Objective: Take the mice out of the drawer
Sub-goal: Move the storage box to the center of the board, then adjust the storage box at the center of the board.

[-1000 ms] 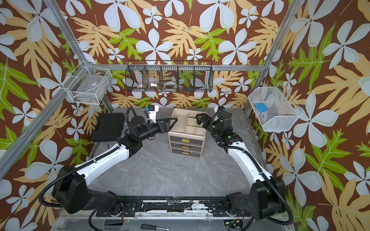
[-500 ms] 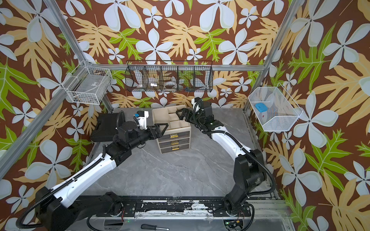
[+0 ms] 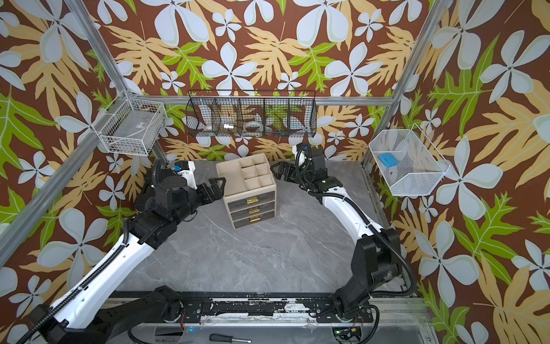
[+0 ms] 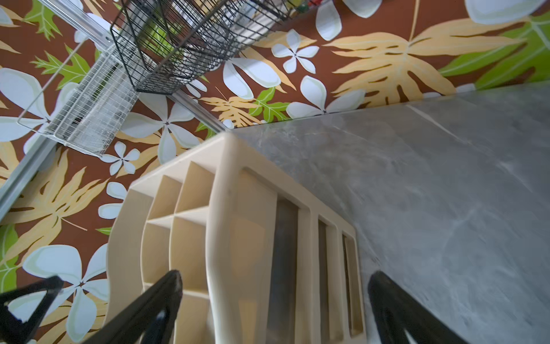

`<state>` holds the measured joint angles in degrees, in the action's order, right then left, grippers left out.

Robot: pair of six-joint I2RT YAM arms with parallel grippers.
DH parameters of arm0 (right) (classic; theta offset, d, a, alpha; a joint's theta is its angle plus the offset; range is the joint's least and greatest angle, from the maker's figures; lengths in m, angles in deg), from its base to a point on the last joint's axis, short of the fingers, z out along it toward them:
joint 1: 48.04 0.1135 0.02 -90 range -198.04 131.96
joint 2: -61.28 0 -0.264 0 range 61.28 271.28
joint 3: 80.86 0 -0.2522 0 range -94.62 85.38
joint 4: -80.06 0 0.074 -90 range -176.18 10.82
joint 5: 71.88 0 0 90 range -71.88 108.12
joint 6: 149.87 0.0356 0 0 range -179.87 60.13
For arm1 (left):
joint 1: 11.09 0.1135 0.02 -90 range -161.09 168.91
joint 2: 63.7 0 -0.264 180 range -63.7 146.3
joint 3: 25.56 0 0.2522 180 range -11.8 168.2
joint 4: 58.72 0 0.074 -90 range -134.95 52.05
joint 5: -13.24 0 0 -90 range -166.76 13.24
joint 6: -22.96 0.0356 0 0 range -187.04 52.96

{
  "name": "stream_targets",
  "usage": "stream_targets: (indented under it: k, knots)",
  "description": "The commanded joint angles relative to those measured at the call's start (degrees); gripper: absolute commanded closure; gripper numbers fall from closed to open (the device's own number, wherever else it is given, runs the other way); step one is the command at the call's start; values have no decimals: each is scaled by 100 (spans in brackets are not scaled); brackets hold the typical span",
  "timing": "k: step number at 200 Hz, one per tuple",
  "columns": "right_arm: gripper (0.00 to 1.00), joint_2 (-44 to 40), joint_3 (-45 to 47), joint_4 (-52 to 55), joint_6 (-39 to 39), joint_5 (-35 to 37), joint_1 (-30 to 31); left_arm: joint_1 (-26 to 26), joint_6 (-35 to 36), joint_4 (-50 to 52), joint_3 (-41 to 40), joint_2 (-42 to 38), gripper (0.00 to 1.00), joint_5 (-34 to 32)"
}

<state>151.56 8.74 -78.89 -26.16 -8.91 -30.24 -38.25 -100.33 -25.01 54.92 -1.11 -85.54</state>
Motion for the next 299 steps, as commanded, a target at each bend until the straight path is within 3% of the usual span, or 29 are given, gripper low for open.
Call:
stream_targets:
  k: [1, 20, 42, 65, 91, 108, 135, 188, 227, 259, 299]
  knots:
    - [0, -299, 517, -288, 468, -145, 4, 190, -19, -33, 282, 347, 0, 542]
    - [1, -317, 638, -729, 1048, -386, 122, 202, -245, -101, 568, 809, 0, 871]
    - [0, -191, 314, -554, 938, 118, 421, 202, -636, -673, 311, 983, 0, 1291]
    - [1, 63, 48, -562, 1065, 0, 435, 187, -828, -923, 108, 927, 0, 1453]
    - [0, 439, -359, -494, 886, -137, 429, 176, -993, -1070, -228, 698, 0, 1501]
    - [0, 802, -780, -522, 634, -677, 433, 167, -1194, -1490, -551, 519, 0, 1829]
    - [0, 1190, -1396, -317, 348, -894, 478, 114, -1097, -1291, -483, 422, 0, 1753]
    - [0, 1536, -1781, -335, 169, -1127, 570, -134, -1240, -1275, -660, 393, 1, 1999]
    - [0, 2046, -2563, 246, -432, -1235, 840, -308, -1169, -904, -774, -53, 1, 1468]
    - [0, 2207, -2989, 633, -635, -991, 777, -308, -811, -28, -583, -245, 1, 673]
    - [0, 1545, -2364, 400, -325, -878, 356, -299, -274, 693, -236, -458, 1, -98]
